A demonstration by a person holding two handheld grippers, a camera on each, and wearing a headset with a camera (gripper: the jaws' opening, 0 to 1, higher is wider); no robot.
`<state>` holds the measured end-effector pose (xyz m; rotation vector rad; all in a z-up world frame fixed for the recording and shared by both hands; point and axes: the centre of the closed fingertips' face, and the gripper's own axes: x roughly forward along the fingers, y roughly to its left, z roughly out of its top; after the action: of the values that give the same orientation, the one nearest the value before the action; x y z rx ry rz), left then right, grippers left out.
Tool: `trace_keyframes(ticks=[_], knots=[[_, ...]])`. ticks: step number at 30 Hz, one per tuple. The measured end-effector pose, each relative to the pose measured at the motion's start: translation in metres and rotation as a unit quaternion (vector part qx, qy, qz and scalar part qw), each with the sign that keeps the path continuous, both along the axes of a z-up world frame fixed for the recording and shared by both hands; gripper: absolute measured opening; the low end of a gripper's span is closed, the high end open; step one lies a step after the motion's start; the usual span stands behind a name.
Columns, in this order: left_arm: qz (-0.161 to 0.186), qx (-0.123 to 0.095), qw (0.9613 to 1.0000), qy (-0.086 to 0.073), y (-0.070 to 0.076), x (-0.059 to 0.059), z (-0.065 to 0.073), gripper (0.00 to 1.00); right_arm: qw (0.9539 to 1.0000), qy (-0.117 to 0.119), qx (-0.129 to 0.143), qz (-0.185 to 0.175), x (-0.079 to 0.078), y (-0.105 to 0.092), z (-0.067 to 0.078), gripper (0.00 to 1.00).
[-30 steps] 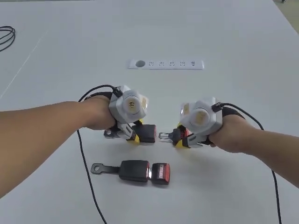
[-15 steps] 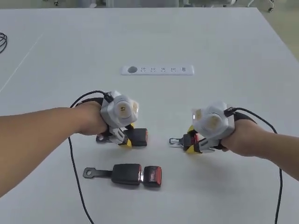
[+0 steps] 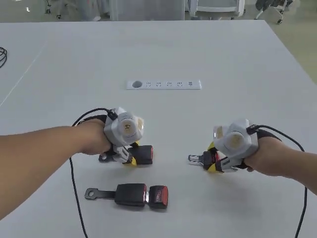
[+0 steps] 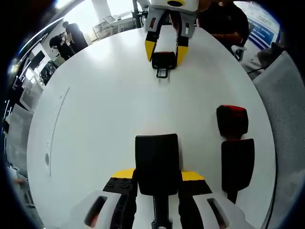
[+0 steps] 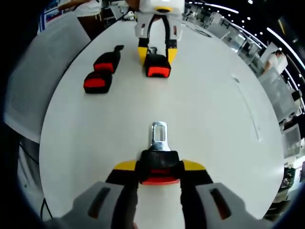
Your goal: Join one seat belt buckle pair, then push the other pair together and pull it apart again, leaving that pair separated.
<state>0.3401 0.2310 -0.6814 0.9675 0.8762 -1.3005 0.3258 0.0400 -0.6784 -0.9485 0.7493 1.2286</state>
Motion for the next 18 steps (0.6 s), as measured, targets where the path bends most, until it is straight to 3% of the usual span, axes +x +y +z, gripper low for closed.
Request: trace_keyframes(ticks=[3, 5, 8, 10, 12, 15, 18], knots=[[0.022, 0.001, 0.9998, 0.004, 0.001, 0.000, 0.000, 0.33, 1.0000, -0.004, -0.004, 0.001, -0.001, -0.001, 0.000, 0.34], [0.021, 0.000, 0.9998, -0.003, 0.000, 0.000, 0.001, 0.33, 1.0000, -0.004, -0.007, 0.000, 0.000, -0.001, 0.000, 0.34], [0.025, -0.002, 0.9996, -0.016, 0.001, 0.000, 0.002, 0.34, 0.9999, -0.007, -0.013, -0.007, 0.001, -0.001, -0.001, 0.37], [0.009, 0.011, 0.9994, -0.031, 0.007, 0.000, 0.003, 0.36, 0.9995, -0.023, -0.018, -0.014, 0.005, -0.004, 0.002, 0.41], [0.024, 0.017, 0.9987, -0.041, 0.014, 0.003, 0.007, 0.39, 0.9990, -0.023, -0.011, -0.035, 0.004, -0.007, 0.005, 0.42], [0.050, -0.003, 0.9970, -0.058, 0.016, 0.007, 0.022, 0.46, 0.9980, -0.029, 0.006, -0.056, 0.002, -0.008, 0.015, 0.44], [0.069, -0.035, 0.9949, -0.064, 0.014, -0.006, 0.038, 0.49, 0.9954, -0.038, 0.039, -0.079, -0.004, -0.006, 0.031, 0.46]])
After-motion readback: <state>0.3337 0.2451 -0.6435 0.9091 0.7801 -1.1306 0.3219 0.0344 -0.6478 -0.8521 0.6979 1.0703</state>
